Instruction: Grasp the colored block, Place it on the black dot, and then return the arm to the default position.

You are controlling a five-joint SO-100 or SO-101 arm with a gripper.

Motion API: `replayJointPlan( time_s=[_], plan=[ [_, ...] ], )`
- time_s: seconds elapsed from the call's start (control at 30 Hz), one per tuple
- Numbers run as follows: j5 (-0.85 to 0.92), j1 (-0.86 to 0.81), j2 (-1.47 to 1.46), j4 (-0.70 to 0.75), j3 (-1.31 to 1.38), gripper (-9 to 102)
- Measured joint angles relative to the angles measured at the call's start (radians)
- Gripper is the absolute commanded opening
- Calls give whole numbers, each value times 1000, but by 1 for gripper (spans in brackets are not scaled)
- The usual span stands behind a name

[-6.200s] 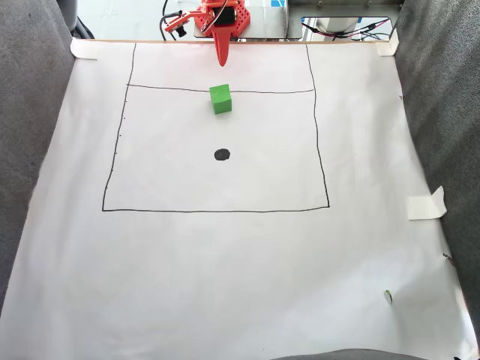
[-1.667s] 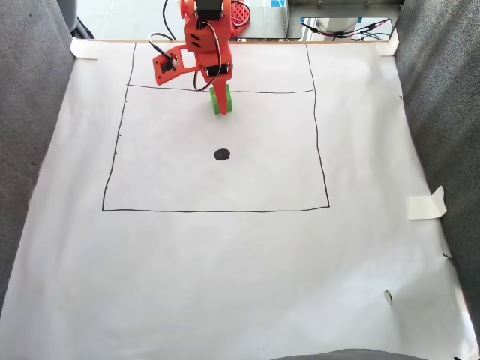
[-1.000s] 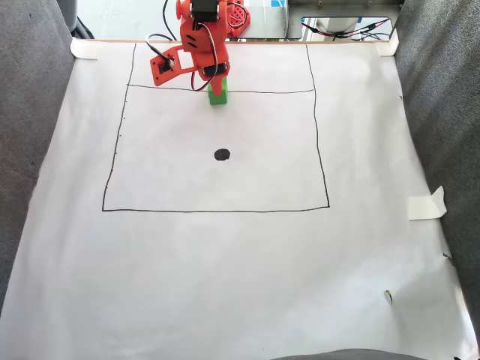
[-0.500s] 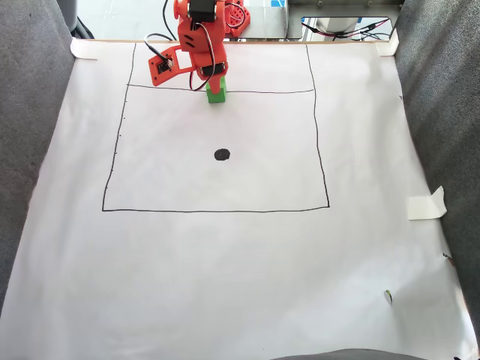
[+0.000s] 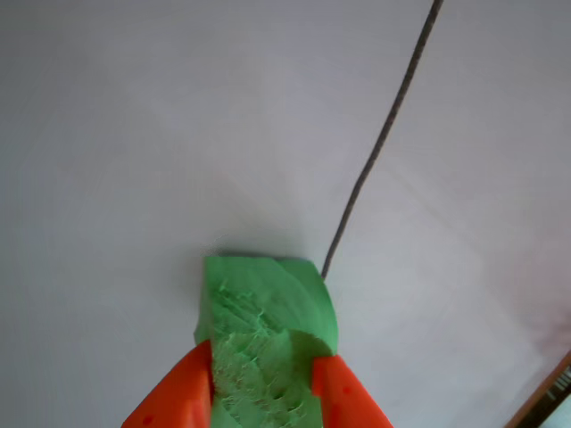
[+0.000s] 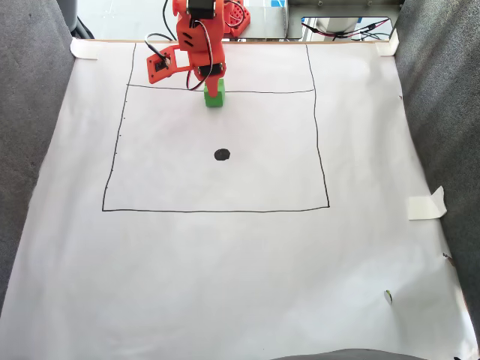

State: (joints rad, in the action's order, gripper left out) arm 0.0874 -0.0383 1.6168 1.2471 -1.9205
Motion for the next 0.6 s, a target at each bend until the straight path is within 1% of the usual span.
replayJointPlan(
  time_s=[0.2,0.3,0.6],
  plan=[
    [-41,0,0,-14,0,3],
    [-77,0,0,23,17,3],
    [-216,0,0,66,175,3]
  ],
)
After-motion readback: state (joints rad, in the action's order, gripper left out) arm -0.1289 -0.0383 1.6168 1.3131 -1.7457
